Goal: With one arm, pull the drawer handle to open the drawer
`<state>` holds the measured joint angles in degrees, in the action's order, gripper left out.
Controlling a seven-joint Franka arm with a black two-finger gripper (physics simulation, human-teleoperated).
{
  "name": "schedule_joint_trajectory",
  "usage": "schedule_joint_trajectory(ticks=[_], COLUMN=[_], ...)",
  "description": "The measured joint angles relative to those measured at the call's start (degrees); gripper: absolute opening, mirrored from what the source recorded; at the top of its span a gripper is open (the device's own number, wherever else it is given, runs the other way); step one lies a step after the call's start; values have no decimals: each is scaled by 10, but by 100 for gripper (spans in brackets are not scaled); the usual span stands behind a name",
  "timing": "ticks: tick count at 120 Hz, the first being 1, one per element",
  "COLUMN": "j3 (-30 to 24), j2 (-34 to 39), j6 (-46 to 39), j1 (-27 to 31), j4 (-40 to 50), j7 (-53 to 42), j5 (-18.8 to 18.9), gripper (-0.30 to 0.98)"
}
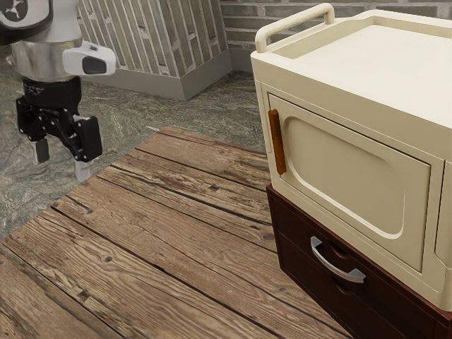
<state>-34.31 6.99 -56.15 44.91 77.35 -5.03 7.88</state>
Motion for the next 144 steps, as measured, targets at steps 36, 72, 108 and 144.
schedule_joint_trajectory(ticks=[36, 72, 108, 144], j3=[-27, 165, 315, 278], j2=[27, 335, 353, 352], j6=[-131, -271, -397, -505], j1=[-3, -250, -491, -563], j4=[20, 409, 508, 544], j7=[-2, 28, -194, -442], j5=[-42, -163, -98, -73], gripper=[69, 69, 69, 69])
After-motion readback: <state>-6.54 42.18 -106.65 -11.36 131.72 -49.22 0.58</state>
